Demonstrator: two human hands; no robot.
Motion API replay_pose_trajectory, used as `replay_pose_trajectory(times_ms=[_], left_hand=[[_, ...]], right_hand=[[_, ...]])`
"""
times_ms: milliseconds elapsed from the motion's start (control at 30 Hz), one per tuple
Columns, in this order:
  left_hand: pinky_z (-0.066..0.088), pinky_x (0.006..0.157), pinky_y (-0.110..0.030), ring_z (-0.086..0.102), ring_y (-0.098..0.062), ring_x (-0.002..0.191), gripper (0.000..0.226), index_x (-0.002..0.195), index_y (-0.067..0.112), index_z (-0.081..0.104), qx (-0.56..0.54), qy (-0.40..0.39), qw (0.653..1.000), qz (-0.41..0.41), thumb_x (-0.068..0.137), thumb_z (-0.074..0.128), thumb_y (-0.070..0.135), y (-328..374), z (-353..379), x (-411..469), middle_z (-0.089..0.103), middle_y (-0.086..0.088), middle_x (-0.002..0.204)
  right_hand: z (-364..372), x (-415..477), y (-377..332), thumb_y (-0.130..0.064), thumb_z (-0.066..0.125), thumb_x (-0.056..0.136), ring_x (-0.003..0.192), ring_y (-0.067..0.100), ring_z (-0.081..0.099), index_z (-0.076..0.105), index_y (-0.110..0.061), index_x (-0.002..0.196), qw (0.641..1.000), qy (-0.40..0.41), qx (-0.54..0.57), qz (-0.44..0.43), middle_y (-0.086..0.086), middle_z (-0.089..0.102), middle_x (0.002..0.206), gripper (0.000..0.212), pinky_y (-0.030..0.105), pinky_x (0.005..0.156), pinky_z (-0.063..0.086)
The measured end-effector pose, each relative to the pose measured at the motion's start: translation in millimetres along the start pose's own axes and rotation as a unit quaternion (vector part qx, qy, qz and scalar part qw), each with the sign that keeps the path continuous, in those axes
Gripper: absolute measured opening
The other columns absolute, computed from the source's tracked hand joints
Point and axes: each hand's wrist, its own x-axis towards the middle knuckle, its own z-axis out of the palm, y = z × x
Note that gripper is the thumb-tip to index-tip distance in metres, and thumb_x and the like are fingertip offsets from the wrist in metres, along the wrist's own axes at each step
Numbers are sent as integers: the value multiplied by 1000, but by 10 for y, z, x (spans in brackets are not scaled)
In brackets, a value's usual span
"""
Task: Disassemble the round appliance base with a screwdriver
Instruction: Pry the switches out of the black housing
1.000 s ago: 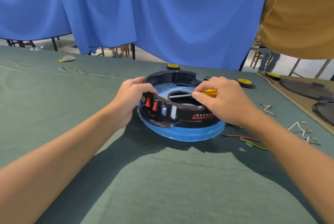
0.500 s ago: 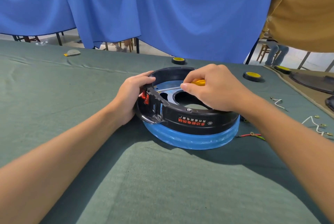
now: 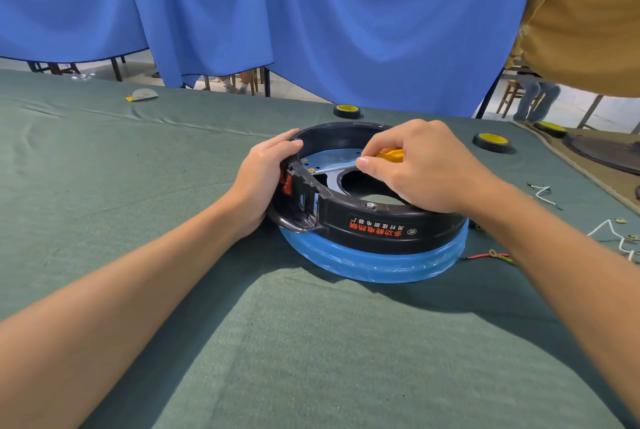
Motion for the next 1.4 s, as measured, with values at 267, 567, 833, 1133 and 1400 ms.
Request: replay_pose_trajectory(times_ms=[267, 567, 833, 1133, 1400], left_hand=[[54, 93, -44, 69, -26, 101, 33, 125, 24, 64, -48, -8, 998, -46, 96, 49, 19, 21, -10, -22, 72, -2, 112], [54, 94, -45, 70, -26, 100, 30, 118, 25, 67, -43, 7, 998, -42, 96, 48, 19, 28, 5, -35, 73, -3, 109], [53, 95, -44, 69, -23, 101, 33, 125, 24, 64, -34, 21, 999, -31, 96, 49, 20, 17, 25, -32, 73, 0, 110], [37, 112, -36, 51, -12, 128, 40, 130, 24, 61, 51, 17, 996, 68, 97, 46, 7, -5, -4, 22, 60, 9, 133], [42, 108, -35, 58, -15, 120, 44, 99, 28, 72, 23, 53, 993, 106, 93, 42, -3, -42, 66, 21, 65, 3, 126]], right_hand=[[31, 36, 13, -31, 61, 93, 74, 19, 52, 76, -19, 86, 998, 6, 2, -70, -5, 62, 71, 21, 37, 70, 46], [64, 2, -1, -27, 61, 92, 80, 21, 52, 77, -20, 85, 994, 53, -27, -87, 3, 66, 79, 18, 38, 74, 43], [49, 37, 23, -23, 60, 93, 79, 21, 48, 74, -11, 85, 995, 16, -21, -91, 12, 63, 80, 20, 36, 73, 40], [4, -119, -59, -29, 58, 93, 90, 21, 52, 76, -27, 95, 992, 106, -64, -32, -3, 61, 85, 17, 39, 83, 42], [179, -393, 21, -25, 55, 95, 86, 25, 50, 73, -20, 94, 949, 305, -48, 67, 3, 61, 84, 18, 41, 77, 40]])
